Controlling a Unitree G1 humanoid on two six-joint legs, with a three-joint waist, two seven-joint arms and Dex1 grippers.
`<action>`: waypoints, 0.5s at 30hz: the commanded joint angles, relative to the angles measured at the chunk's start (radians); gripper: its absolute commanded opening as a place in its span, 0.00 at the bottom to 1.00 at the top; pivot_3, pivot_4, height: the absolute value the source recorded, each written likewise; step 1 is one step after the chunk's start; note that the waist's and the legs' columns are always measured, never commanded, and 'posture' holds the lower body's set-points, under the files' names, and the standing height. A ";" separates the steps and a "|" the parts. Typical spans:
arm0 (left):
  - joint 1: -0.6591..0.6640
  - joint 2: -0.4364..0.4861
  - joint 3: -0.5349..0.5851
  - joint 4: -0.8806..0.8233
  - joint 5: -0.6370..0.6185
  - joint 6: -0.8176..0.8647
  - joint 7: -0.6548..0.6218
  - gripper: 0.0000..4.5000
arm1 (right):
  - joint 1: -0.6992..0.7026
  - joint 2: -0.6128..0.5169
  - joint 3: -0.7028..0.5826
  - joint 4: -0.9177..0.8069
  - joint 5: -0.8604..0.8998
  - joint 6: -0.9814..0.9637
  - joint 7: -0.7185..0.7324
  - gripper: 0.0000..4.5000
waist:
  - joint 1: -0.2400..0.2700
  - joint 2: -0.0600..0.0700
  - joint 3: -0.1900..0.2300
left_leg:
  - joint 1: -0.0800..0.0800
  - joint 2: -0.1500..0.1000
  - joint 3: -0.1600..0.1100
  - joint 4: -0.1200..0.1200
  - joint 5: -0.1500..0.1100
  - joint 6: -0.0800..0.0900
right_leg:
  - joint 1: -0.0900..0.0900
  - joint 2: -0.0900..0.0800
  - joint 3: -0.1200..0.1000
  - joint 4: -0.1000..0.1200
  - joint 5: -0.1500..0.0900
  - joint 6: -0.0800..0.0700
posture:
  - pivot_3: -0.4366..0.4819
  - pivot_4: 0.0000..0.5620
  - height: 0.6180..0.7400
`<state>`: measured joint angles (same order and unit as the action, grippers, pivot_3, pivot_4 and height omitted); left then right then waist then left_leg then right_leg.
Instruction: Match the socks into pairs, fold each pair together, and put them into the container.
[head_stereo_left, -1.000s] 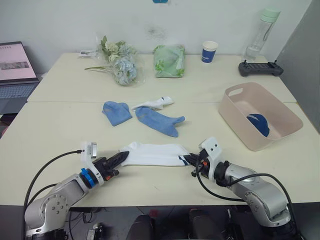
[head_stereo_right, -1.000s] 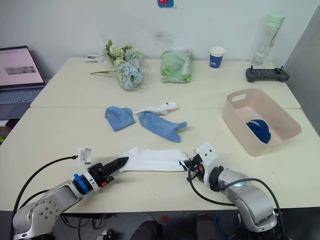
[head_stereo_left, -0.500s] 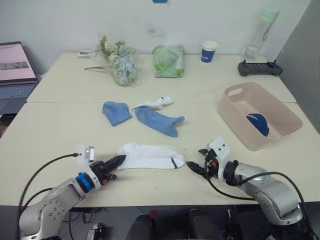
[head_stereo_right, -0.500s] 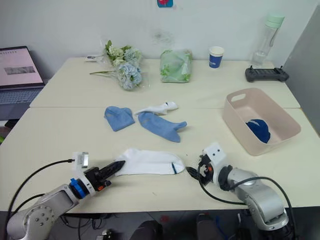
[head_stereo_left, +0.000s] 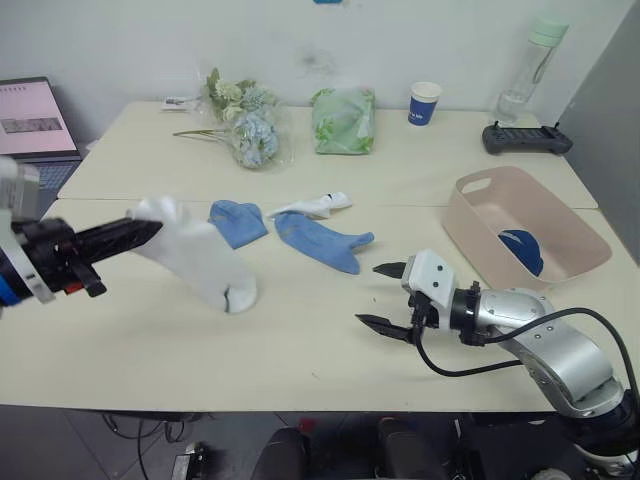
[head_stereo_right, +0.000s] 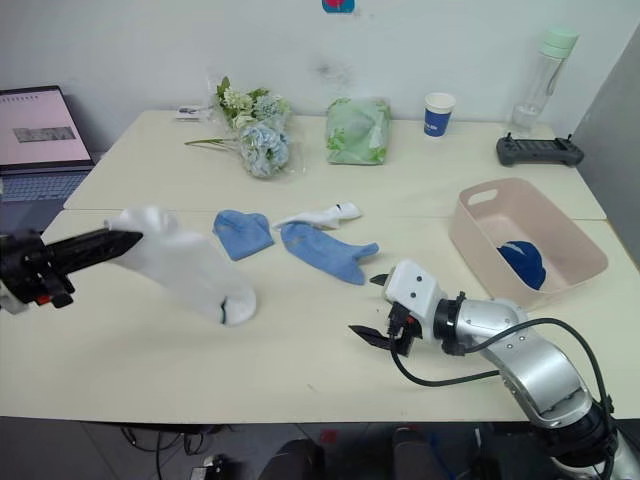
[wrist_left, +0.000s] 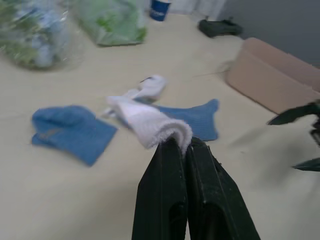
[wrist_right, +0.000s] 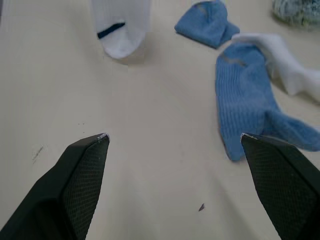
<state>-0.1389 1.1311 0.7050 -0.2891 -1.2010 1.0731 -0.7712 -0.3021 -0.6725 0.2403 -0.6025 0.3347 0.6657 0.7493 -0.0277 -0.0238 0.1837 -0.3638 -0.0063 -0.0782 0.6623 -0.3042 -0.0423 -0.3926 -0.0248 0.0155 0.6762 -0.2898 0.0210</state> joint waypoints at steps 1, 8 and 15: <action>-0.115 -0.044 -0.152 -0.052 -0.066 0.028 0.082 0.00 | -0.006 -0.065 -0.058 -0.071 0.035 -0.014 0.067 1.00 | 0.002 0.002 0.001 | 0.000 0.000 0.000 0.000 0.000 0.000 | 0.000 0.000 0.000 0.000 0.000 0.000 | 0.48 0.27 1.00; -0.246 -0.323 -0.504 -0.153 -0.077 0.069 0.286 0.00 | 0.005 -0.189 -0.209 -0.123 0.142 0.086 0.112 1.00 | -0.001 0.000 0.001 | 0.000 0.001 0.000 0.001 0.000 0.000 | 0.001 0.000 0.001 0.002 0.000 0.000 | 0.48 0.27 1.00; -0.257 -0.505 -0.682 -0.156 0.026 0.029 0.312 0.00 | 0.108 -0.277 -0.270 -0.153 0.118 0.087 0.087 1.00 | 0.001 0.000 0.002 | -0.001 0.001 0.000 0.001 0.001 -0.001 | 0.000 0.000 0.000 0.003 0.000 0.000 | 0.48 0.27 1.00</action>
<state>-0.3717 0.6286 0.0209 -0.4224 -1.1764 1.1265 -0.4474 -0.1984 -0.9392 0.0143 -0.7066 0.4435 0.7532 0.8438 -0.0266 -0.0239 0.1853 -0.3643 -0.0054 -0.0783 0.6642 -0.3035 -0.0434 -0.3930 -0.0245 0.0160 0.6796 -0.2896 0.0211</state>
